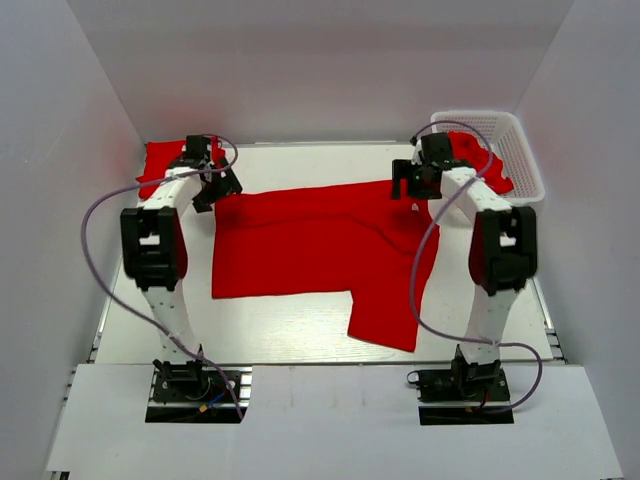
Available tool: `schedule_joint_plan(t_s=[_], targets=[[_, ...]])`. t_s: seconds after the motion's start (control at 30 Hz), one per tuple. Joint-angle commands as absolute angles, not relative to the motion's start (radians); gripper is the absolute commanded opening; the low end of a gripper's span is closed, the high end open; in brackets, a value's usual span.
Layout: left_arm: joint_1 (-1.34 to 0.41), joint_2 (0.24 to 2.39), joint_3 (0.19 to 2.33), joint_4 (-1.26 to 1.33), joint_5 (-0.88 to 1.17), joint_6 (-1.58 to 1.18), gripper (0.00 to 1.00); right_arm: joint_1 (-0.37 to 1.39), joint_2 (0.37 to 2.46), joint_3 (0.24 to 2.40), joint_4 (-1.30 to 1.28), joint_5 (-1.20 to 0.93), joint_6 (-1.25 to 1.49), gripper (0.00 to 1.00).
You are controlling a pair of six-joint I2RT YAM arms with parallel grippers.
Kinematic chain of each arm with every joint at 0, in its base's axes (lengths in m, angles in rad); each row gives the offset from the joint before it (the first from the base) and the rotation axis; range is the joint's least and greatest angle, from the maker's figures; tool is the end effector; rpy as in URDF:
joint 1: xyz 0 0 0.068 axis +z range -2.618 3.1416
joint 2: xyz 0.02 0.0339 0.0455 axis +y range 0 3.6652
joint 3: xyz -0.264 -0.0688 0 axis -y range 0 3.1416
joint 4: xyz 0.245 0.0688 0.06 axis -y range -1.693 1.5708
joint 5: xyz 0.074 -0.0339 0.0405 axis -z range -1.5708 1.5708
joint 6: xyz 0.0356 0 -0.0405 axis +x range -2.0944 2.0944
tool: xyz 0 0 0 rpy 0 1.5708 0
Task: Fold and stack the t-shirts
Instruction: Fold the flattened tshirt in 1/3 of the way, then grap the side of the flattened tshirt closest away from the robot with both arms
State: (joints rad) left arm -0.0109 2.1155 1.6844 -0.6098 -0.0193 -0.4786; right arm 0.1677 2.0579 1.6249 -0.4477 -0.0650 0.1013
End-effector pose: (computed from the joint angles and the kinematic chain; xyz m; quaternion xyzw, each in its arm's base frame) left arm 0.4598 -0.0043 0.1969 -0.2261 0.9382 -0.0544 0.2563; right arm 0.4540 0.0792 0.2140 -0.0422 0.9397 0.0756 0.3309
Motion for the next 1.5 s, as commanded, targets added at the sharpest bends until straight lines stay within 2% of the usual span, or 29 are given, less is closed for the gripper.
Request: schedule_joint_plan(t_s=[0.0,0.03,0.23,0.43,0.57,0.87,1.1,1.13,1.17,1.23,1.27,1.4,1.43,1.47], targets=[[-0.02,1.777,1.531,-0.66,-0.072,-0.455,1.0,0.222,1.797,1.452,-0.393,-0.005,0.029,0.9],[-0.02,1.722,1.42,-0.67,-0.099,-0.465,1.0,0.233,1.728,1.416,-0.39,0.026,0.035,0.9],[-0.011,1.416,1.056,-0.77,-0.129,-0.543,1.0,0.293,1.452,1.107,-0.399,0.029,0.112,0.9],[-0.011,1.178,0.786,-0.739,-0.074,-0.592,1.0,0.313,1.247,0.98,-0.416,0.014,0.146,0.9],[-0.011,1.157,0.709,-0.703,-0.064,-0.612,1.0,0.314,1.194,0.956,-0.429,0.014,0.149,0.9],[-0.011,1.264,0.63,-0.591,-0.054,-0.612,1.0,0.313,1.141,0.904,-0.434,0.051,0.161,0.9],[-0.02,1.292,0.58,-0.489,-0.074,-0.632,0.86,0.311,1.124,0.877,-0.439,0.034,0.17,0.9],[-0.02,1.301,0.58,-0.467,-0.074,-0.632,0.83,0.313,1.123,0.877,-0.44,0.031,0.172,0.9],[-0.02,1.318,0.571,-0.466,-0.074,-0.632,0.75,0.314,1.121,0.874,-0.443,0.035,0.175,0.9],[-0.02,1.336,0.571,-0.454,-0.064,-0.632,0.65,0.314,1.121,0.871,-0.443,0.047,0.176,0.9],[-0.02,1.345,0.571,-0.44,-0.04,-0.632,0.51,0.313,1.12,0.87,-0.443,0.051,0.179,0.9],[-0.02,1.356,0.537,-0.417,-0.005,-0.611,0.21,0.311,1.114,0.867,-0.446,0.067,0.181,0.9],[-0.02,1.356,0.526,-0.408,-0.005,-0.611,0.13,0.311,1.112,0.868,-0.449,0.071,0.183,0.9],[-0.02,1.356,0.526,-0.408,0.005,-0.611,0.0,0.311,1.115,0.87,-0.456,0.069,0.181,0.9]])
